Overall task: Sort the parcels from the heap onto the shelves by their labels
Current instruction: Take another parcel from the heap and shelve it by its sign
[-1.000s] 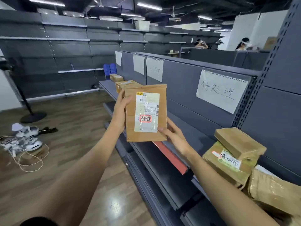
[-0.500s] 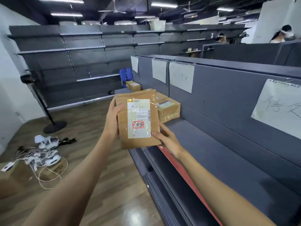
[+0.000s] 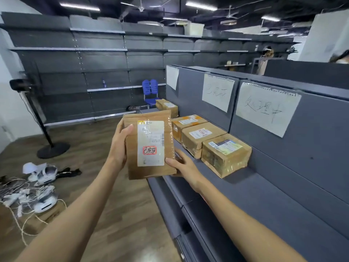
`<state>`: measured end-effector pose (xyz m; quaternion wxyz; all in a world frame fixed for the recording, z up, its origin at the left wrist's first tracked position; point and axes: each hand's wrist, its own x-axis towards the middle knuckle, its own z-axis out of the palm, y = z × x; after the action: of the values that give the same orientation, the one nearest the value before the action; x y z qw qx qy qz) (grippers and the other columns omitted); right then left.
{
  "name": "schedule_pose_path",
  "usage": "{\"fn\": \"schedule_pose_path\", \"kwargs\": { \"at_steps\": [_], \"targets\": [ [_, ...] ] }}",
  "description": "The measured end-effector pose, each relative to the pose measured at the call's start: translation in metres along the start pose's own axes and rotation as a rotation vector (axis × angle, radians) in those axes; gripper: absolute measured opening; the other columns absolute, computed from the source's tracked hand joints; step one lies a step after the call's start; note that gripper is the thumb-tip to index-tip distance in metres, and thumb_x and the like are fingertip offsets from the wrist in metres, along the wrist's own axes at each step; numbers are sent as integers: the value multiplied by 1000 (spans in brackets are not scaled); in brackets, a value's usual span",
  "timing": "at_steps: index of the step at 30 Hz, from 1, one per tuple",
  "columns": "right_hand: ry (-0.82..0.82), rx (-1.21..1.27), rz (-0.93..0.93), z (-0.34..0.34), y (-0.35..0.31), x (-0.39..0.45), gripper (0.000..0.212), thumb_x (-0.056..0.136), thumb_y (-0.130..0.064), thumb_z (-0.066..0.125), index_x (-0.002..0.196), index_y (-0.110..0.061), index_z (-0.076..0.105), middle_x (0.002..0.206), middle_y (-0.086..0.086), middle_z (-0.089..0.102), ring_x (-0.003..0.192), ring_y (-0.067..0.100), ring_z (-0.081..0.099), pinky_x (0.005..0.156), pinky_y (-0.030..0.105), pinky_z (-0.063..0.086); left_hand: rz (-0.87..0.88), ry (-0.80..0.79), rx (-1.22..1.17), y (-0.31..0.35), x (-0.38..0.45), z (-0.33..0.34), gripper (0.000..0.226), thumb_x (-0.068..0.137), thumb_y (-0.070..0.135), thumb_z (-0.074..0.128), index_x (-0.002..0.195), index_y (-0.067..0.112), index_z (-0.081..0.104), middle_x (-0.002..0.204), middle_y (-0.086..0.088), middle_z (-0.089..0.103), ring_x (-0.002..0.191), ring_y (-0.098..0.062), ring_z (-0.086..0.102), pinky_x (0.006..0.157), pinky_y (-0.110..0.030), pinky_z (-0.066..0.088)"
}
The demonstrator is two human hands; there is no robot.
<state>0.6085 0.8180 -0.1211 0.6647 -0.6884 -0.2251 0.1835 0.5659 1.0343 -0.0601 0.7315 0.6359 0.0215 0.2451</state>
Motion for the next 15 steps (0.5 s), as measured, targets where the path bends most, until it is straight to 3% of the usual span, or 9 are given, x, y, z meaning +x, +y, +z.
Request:
{"fn": "schedule_pose_path", "kwargs": {
  "at_steps": [3, 7, 10, 15],
  "targets": [
    [37, 1, 12, 10, -1, 64, 88, 67, -60, 76, 147, -39, 44, 127, -7, 68, 112, 14, 68, 95, 47, 56, -19, -19, -19, -9, 69, -19, 33, 101, 24, 49, 132, 14, 51, 116, -10, 70, 89, -19, 72, 70, -30, 60],
    [101, 43, 16, 3, 1, 137, 62, 76, -45, 74, 132, -45, 47, 121, -11, 69, 104, 6, 70, 79, 28, 60, -47, -75, -35, -33, 151, -25, 25, 101, 22, 48, 124, 17, 56, 113, -9, 72, 94, -22, 71, 80, -38, 58],
    [157, 16, 29, -15, 13, 188, 73, 79, -47, 72, 145, -38, 43, 131, -7, 65, 114, 9, 66, 90, 33, 60, -69, -132, -29, -59, 213, -19, 30, 96, 27, 53, 125, 18, 57, 113, -8, 72, 97, -24, 70, 85, -42, 56],
    [273, 2, -12, -60, 34, 276, 74, 79, -49, 71, 146, -33, 44, 136, -7, 63, 122, 14, 62, 96, 40, 58, -132, -244, -58, -106, 315, 15, 46, 88, 39, 59, 129, 17, 54, 122, -14, 69, 108, -36, 68, 93, -52, 54]
  ]
}}
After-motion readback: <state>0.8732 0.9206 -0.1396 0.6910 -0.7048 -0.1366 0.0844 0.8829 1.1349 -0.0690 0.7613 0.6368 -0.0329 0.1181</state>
